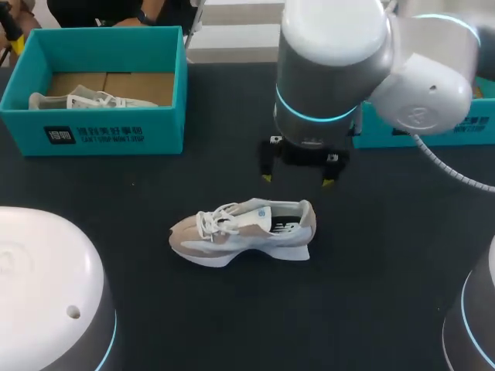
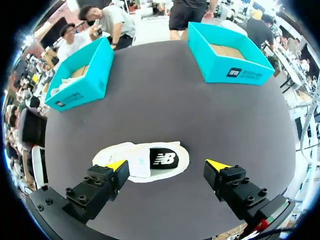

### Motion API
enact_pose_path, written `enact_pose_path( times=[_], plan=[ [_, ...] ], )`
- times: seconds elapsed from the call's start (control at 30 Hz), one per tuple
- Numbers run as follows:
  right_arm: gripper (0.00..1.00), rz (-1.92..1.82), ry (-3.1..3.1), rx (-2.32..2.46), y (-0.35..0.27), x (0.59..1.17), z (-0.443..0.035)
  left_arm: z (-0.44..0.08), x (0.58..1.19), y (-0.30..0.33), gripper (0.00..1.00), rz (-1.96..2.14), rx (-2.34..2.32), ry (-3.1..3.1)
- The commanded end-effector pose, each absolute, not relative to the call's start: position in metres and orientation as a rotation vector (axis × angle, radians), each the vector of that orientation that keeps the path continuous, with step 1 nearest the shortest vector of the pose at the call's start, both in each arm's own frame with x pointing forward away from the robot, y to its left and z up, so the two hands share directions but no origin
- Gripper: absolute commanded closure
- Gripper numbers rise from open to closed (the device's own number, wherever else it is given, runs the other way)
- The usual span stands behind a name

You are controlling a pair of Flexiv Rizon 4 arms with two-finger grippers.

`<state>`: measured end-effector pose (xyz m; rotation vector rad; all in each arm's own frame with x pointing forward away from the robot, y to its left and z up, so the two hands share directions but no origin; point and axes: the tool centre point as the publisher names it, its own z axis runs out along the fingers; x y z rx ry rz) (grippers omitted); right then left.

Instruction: Take the shoe out of the shoebox, open the shoe tongue, remove and reinsert the insole, then place the shoe into the shoebox

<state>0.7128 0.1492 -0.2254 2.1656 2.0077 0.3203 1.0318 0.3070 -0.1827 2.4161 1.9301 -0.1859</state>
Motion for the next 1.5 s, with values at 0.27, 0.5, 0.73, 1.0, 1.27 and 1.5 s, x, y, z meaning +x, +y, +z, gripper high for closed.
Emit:
enact_pose_path(
  times=[0.27, 0.5, 0.73, 1.0, 1.27, 1.5],
  plan=[
    [0.00, 0.155, 2.615, 1.599, 0.135, 0.708, -0.173, -0.182, 1.031, 0.307, 0.00, -0.181, 2.417, 1.931],
    [0.00, 0.071, 2.639, 1.515, 0.123, 0.701, -0.158, -0.182, 1.031, 0.307, 0.04, -0.181, 2.417, 1.931],
    [0.00, 0.094, 2.595, 1.538, 0.118, 0.697, -0.150, -0.182, 1.031, 0.307, 0.01, -0.181, 2.417, 1.931],
    [0.00, 0.110, 2.570, 1.563, 0.118, 0.695, -0.151, -0.182, 1.031, 0.307, 0.00, -0.181, 2.417, 1.931],
    [0.00, 0.110, 2.570, 1.563, 0.118, 0.695, -0.151, -0.182, 1.031, 0.307, 0.00, -0.181, 2.417, 1.931],
    [0.00, 0.110, 2.570, 1.563, 0.118, 0.695, -0.151, -0.182, 1.031, 0.307, 0.00, -0.181, 2.417, 1.931]
  ],
)
